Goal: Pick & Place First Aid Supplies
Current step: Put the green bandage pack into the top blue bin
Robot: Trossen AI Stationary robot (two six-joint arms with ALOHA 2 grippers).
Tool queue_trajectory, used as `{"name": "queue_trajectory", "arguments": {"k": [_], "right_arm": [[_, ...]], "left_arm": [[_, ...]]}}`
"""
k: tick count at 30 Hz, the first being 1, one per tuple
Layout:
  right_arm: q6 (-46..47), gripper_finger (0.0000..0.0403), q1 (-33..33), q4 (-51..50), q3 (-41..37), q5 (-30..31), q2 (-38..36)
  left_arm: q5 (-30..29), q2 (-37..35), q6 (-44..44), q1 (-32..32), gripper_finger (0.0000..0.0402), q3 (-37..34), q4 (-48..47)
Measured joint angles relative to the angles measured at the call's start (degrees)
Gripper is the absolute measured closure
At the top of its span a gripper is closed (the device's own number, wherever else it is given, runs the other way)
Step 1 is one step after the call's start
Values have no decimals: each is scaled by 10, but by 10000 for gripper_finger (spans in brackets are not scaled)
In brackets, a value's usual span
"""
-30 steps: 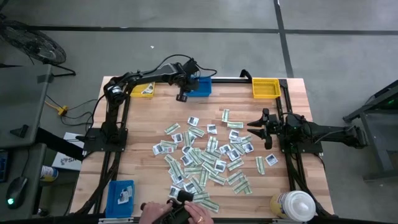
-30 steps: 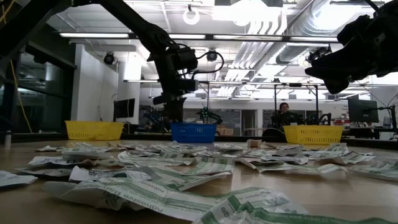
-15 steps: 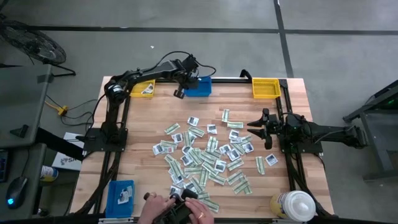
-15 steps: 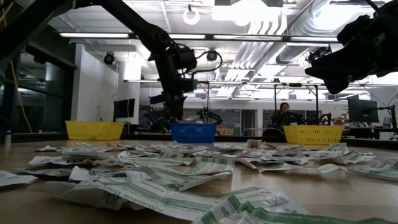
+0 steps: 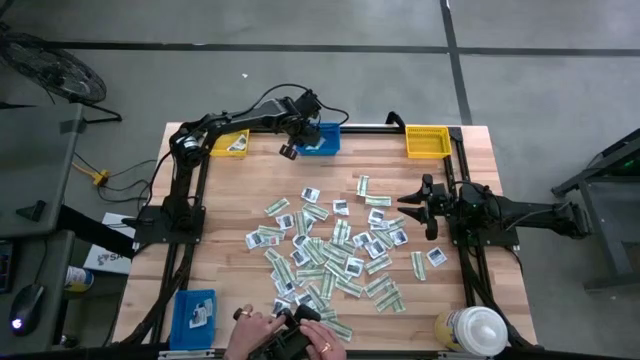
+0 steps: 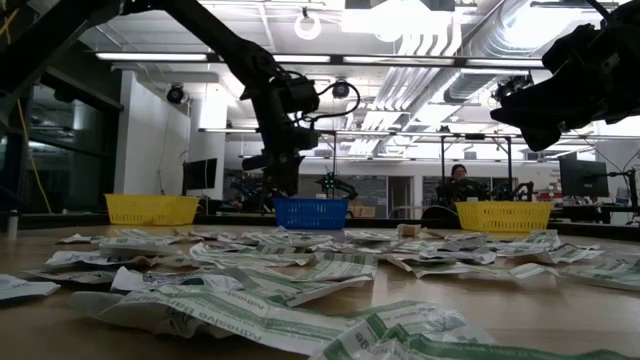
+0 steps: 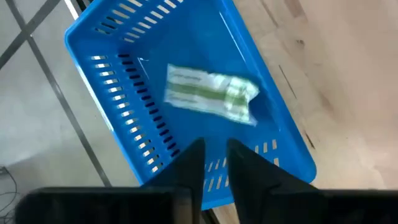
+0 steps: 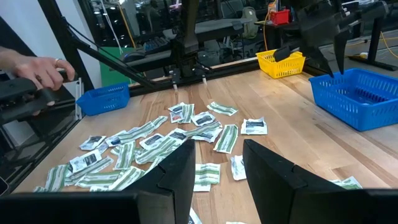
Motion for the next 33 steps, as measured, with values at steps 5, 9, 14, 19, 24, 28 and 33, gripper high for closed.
{"name": "queue_trajectory", "arguments": {"k": [5, 9, 14, 19, 24, 28, 33], "right_arm": [[0, 274, 0, 0, 0, 0, 0], [0, 274, 0, 0, 0, 0, 0], [0, 274, 0, 0, 0, 0, 0], [0, 274, 0, 0, 0, 0, 0], [0, 274, 0, 0, 0, 0, 0], [0, 274, 0, 0, 0, 0, 0], [0, 274, 0, 0, 0, 0, 0]], "left_arm": [[-45, -1, -8, -9, 305, 0, -6], [-96, -23, -65, -28, 303, -1, -35], [-78, -70, -209, -46, 303, -1, -137], [15, -116, -316, -65, 303, -28, -245], [66, -171, -275, -93, 302, -114, -261], [90, -232, -193, -117, 302, -209, -232], [98, -306, -118, -155, 302, -325, -145]]}}
